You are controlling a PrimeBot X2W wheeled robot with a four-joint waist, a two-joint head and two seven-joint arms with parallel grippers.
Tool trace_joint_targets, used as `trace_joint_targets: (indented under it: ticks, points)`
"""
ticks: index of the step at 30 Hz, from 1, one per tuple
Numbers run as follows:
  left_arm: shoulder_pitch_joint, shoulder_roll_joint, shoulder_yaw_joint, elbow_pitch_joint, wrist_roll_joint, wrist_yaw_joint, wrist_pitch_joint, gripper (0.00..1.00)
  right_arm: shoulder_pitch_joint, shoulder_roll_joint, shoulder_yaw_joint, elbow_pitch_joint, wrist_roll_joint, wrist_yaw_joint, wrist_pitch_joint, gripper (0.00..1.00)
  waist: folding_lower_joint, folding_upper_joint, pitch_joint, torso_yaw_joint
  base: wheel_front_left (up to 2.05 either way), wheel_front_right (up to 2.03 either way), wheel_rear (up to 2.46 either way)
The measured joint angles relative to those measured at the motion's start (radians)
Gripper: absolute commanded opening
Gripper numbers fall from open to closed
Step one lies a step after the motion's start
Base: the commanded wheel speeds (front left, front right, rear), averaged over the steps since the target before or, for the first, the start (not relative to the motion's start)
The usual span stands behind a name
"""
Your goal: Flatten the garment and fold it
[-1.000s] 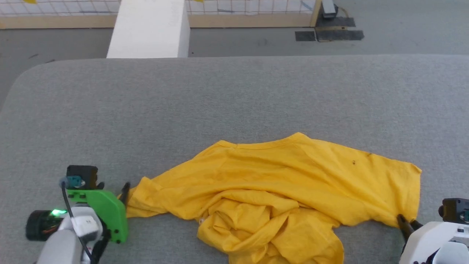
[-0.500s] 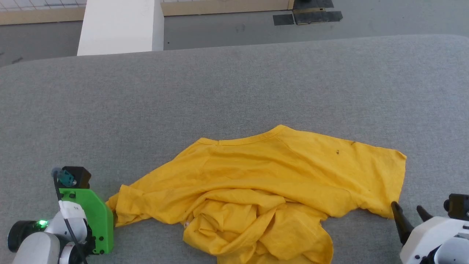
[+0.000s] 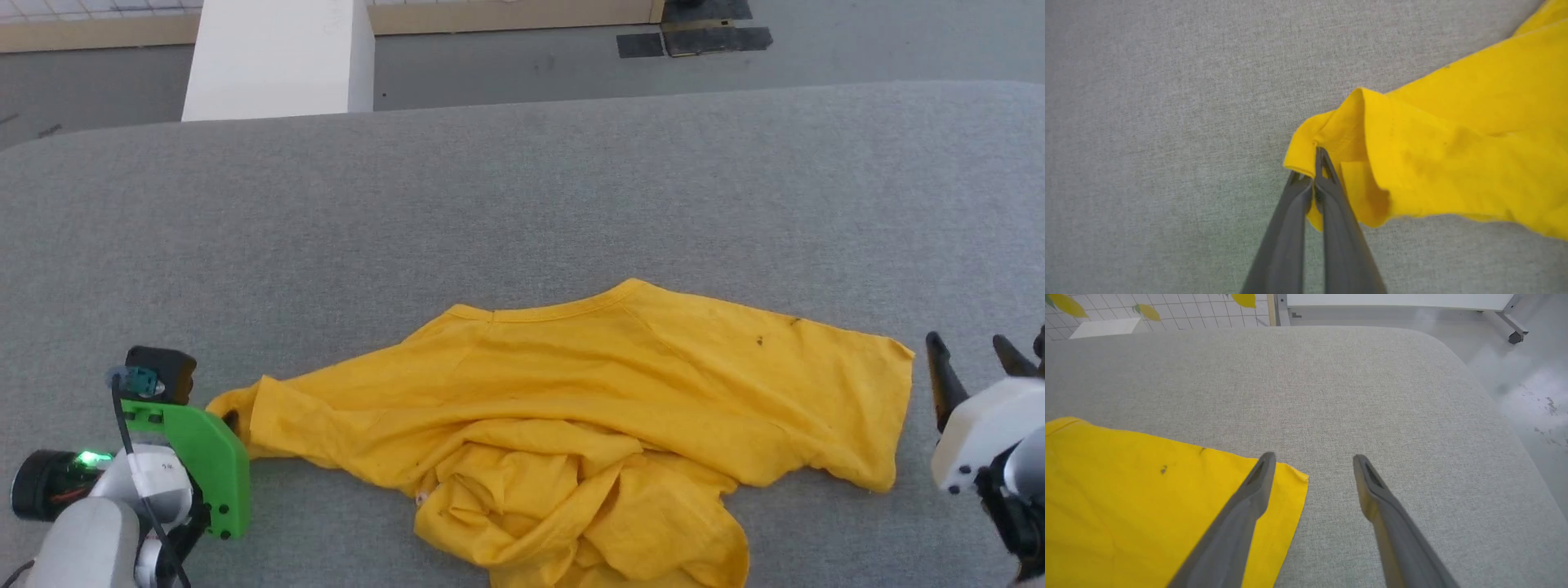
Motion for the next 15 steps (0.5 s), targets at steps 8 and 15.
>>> trace_joint_targets:
  ticks: [8, 15]
  points:
    - [-0.051, -0.002, -0.027, 0.039, -0.006, -0.006, -0.017, 0.0, -0.154, -0.069, 0.017, 0.276, 0.08, 0.0, 0.095, 1.0, 0.0, 0.0, 0.023, 0.031, 0.0, 0.0, 0.0]
    - [-0.079, -0.004, -0.052, 0.056, -0.016, -0.012, -0.017, 0.0, -0.24, -0.086, 0.034, 0.389, 0.131, 0.0, 0.313, 1.0, 0.0, 0.0, 0.042, 0.058, 0.0, 0.0, 0.0]
